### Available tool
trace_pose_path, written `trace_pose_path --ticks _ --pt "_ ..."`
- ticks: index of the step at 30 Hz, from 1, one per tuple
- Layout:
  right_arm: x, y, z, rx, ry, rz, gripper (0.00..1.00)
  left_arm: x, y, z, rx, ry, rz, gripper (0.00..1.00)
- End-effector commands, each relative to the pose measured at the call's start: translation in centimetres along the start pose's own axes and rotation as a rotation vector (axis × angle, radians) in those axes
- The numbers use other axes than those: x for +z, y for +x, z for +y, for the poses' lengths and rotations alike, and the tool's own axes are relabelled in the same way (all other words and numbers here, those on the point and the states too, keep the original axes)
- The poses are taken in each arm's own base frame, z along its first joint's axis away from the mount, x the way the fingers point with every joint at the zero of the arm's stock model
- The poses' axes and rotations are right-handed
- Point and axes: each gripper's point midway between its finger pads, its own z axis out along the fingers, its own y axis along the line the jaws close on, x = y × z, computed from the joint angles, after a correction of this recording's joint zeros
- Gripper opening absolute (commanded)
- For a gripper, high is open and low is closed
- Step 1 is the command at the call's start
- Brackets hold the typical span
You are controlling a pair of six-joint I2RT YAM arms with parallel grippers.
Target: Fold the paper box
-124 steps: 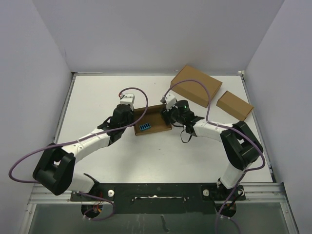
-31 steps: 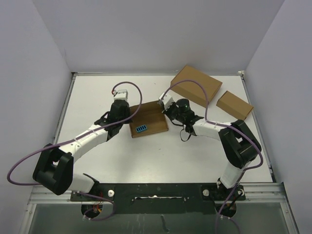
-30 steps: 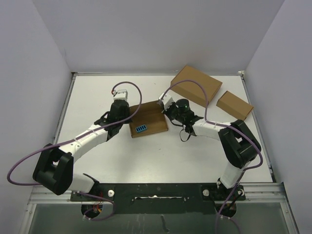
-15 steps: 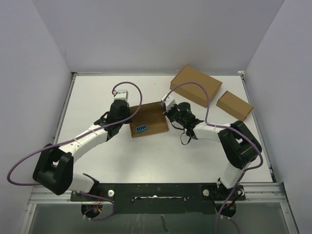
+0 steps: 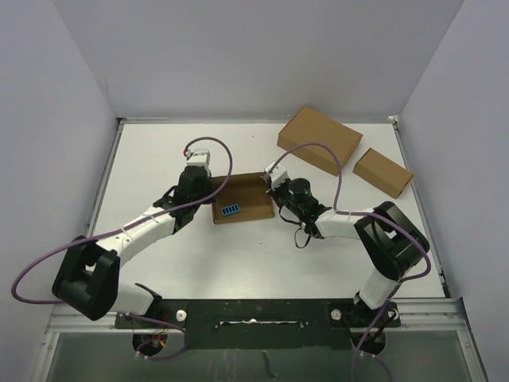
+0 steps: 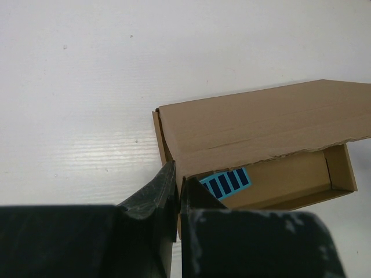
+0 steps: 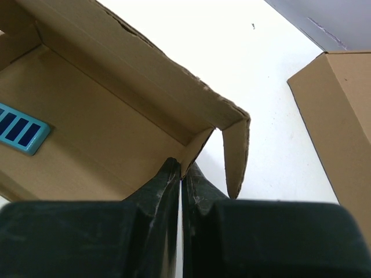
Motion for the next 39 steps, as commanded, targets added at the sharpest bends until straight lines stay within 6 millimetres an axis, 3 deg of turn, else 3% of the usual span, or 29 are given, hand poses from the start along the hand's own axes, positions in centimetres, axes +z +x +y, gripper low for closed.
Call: trace_pose_path --ticks 1,14,26,33,39 --pt "-0.9 0.5 3.0 0.034 -0.085 0.005 0.00 -1.5 -2.5 -3.5 -0.018 0.154 -0.077 0.00" --pt "-1.9 2.0 3.8 0.127 -0.085 0.034 0.00 -1.8 -2.5 -3.7 -0.014 0.167 -0.078 0.00" --pt "-1.1 0.5 5.1 0.162 -0.085 0.011 0.00 -1.8 -3.0 -4.2 -0.009 0.184 -0.086 0.00" --pt "-1.0 -0.4 4.4 0.154 -0.059 0.009 0.00 -1.8 -3.4 -4.4 0.009 0.187 -0.090 0.00" --pt "-1.3 1.1 4.4 0.132 -0.059 0.052 0.00 -1.8 -3.3 -4.2 0.022 0.183 -0.084 0.00"
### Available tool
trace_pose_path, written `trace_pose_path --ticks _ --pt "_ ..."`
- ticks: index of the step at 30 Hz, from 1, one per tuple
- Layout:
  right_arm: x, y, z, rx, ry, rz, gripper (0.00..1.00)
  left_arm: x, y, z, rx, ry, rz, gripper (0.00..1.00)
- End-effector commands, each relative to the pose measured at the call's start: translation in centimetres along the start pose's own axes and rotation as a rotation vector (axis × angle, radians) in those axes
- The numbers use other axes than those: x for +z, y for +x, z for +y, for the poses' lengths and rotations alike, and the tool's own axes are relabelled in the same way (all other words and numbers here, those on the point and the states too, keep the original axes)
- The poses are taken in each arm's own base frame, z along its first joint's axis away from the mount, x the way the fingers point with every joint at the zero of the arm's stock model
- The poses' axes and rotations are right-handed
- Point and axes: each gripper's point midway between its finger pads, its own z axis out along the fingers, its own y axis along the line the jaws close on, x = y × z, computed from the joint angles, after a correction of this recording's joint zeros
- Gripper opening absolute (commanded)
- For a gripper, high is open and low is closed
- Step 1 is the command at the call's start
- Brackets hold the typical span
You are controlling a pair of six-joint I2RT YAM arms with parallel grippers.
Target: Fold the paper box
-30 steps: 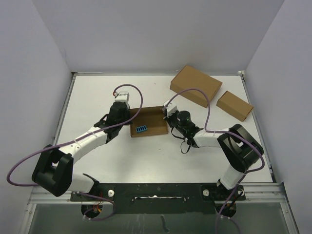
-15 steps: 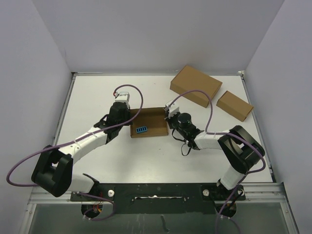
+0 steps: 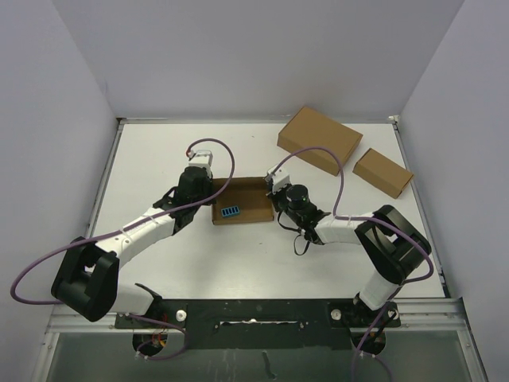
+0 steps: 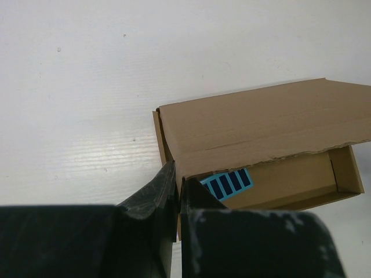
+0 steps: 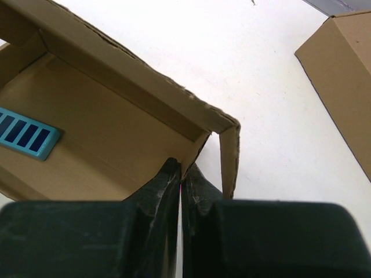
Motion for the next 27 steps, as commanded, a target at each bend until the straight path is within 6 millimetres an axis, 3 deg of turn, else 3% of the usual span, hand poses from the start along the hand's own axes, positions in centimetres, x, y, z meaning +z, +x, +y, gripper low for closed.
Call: trace_pose_path --ticks 1,8,19,27 --pt "-0.4 1.0 3.0 0.001 -0.115 0.048 0.00 -1.5 -3.5 -3.7 -0.015 0.155 -0.090 0.00" --pt "-1.1 2.2 2.8 -0.029 -0.122 0.083 0.00 -1.6 -2.5 -3.9 -0.010 0.177 -0.069 0.00" --pt "-2.1 2.3 2.8 -0.058 -0.134 0.087 0.00 -2.0 -2.6 -4.5 -0.005 0.209 -0.084 0.00" --pt "-3.7 0.0 4.2 -0.174 -0.272 0.035 0.01 -1.8 -2.2 -3.5 0.029 0.156 -0.077 0.00"
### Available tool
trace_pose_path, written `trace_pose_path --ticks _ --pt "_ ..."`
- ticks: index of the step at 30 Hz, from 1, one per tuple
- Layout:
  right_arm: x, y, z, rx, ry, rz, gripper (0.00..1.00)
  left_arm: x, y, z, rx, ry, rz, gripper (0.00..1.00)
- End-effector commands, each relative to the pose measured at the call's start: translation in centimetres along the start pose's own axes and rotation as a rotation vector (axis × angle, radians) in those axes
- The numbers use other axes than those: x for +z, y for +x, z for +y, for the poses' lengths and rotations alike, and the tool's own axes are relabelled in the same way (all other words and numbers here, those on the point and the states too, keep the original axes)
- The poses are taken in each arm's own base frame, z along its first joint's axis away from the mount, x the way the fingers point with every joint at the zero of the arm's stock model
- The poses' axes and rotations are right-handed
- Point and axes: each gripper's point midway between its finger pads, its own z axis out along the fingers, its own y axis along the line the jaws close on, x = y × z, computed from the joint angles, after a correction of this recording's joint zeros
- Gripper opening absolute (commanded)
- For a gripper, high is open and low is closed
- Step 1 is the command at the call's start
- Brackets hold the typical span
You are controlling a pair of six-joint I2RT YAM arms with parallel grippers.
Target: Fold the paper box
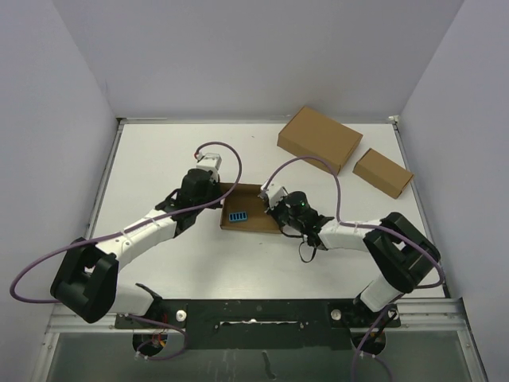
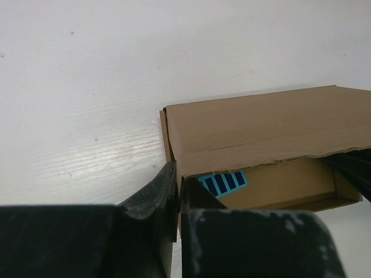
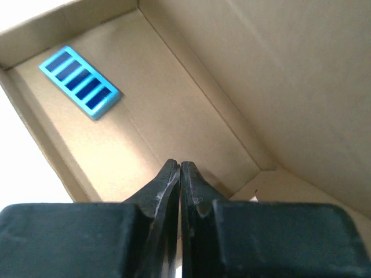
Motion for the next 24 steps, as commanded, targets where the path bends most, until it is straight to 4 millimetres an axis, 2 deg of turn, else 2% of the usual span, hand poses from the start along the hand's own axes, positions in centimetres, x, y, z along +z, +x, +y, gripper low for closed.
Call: trace_pose_path --ticks 1,7,15,17,24 --pt "-1.7 -4.1 1.0 -0.109 -0.107 -0.106 0.03 -1.1 -2.9 -0.6 0.007 0.018 -0.098 0.00" --pt "-3.5 -3.8 3.0 -0.163 -0.362 -0.057 0.18 -1.0 -2.9 -0.4 0.015 -0.006 -0.095 0.00" --pt "-7.9 -2.4 6.6 -0.305 -0.760 -0.045 0.47 -1.0 -3.2 -0.3 0.000 -0.029 -0.097 0.00" --pt "-9.0 -1.6 7.4 -0.346 -0.836 -0.044 0.51 -1.1 -3.3 -0.2 -0.006 -0.036 -0.099 0.00" --pt "-12.0 0.9 9.0 -0.512 -1.009 -0.076 0.53 -1.1 -3.5 0.3 -0.025 -0.071 -0.102 0.00"
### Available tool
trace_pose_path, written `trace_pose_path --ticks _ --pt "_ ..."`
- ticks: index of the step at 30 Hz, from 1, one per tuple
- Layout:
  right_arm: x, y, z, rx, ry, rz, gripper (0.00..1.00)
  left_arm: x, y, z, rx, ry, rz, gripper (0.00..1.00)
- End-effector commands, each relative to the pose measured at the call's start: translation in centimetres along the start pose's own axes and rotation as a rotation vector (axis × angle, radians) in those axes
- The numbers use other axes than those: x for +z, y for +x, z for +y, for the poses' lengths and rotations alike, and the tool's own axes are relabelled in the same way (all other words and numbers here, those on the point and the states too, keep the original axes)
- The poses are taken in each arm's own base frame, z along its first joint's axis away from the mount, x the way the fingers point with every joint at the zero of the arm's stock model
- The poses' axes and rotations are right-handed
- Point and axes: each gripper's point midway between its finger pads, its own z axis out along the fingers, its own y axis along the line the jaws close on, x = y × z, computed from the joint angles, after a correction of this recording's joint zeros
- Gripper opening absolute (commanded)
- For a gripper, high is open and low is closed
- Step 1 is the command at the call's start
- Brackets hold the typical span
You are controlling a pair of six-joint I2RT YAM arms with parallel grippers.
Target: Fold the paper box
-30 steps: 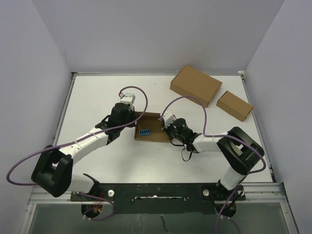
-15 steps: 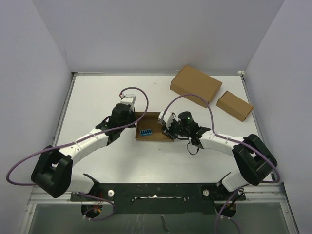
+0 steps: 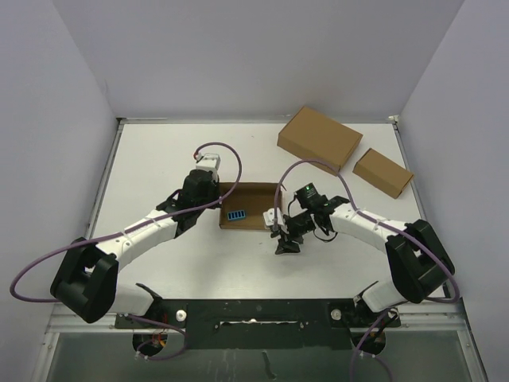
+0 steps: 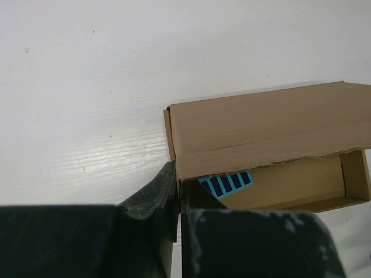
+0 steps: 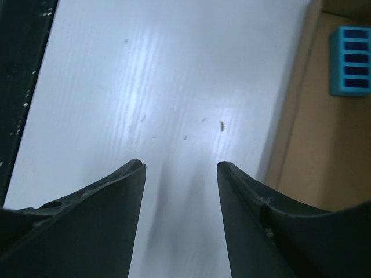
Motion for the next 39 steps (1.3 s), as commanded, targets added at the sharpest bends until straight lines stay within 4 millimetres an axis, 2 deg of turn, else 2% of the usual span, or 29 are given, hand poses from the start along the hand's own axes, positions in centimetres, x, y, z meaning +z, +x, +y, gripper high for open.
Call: trace_pose_path --ticks 1,8,13,17,22,25,28,30,33,36,39 --pt "-1.2 -1.3 2.8 -0.199 -0.127 -0.056 0.53 -1.1 -3.5 -0.3 -0.043 -0.012 -0.092 0.00" --pt "-4.1 -3.1 3.3 -0.266 -0.093 -0.097 0.54 -1.3 -3.6 -0.1 -0.052 -0.028 -0.096 0.00" --pt "-7.5 -3.6 1.9 -0.220 0.015 -0.124 0.55 -1.3 -3.6 -0.1 -0.050 -0.033 -0.099 0.00" --pt "-9.6 -3.4 -0.2 -0.129 0.132 -0.117 0.54 -1.3 -3.6 -0.2 -0.048 -0.037 -0.100 0.00" --pt "-12.0 -3.0 -5.0 0.041 0.345 -0.110 0.50 -1.3 -3.7 -0.2 -0.037 -0.039 -0.103 0.00" --pt "-13.9 -4.8 -7.1 0.138 0.400 -0.225 0.50 -1.3 -3.5 -0.2 -0.027 -0.040 -0.101 0.00" --pt "-16.0 -7.7 -7.9 0.171 0.382 -0.353 0.51 -1.4 -3.4 -0.3 -0.016 -0.040 -0.099 0.00" --pt "-16.9 -9.6 -8.1 0.131 0.360 -0.386 0.53 -1.5 -3.4 -0.3 -0.009 -0.038 -0.099 0.00" --pt "-16.8 -11.7 -8.2 0.066 0.330 -0.390 0.60 -1.5 -3.4 -0.4 0.001 -0.035 -0.099 0.00" --pt "-14.9 -12.6 -8.8 -0.006 0.322 -0.290 0.67 -1.5 -3.4 -0.5 0.002 -0.033 -0.099 0.00" --pt "-13.1 -12.8 -9.5 -0.046 0.303 -0.198 0.68 -1.4 -3.3 -0.6 0.006 -0.032 -0.098 0.00"
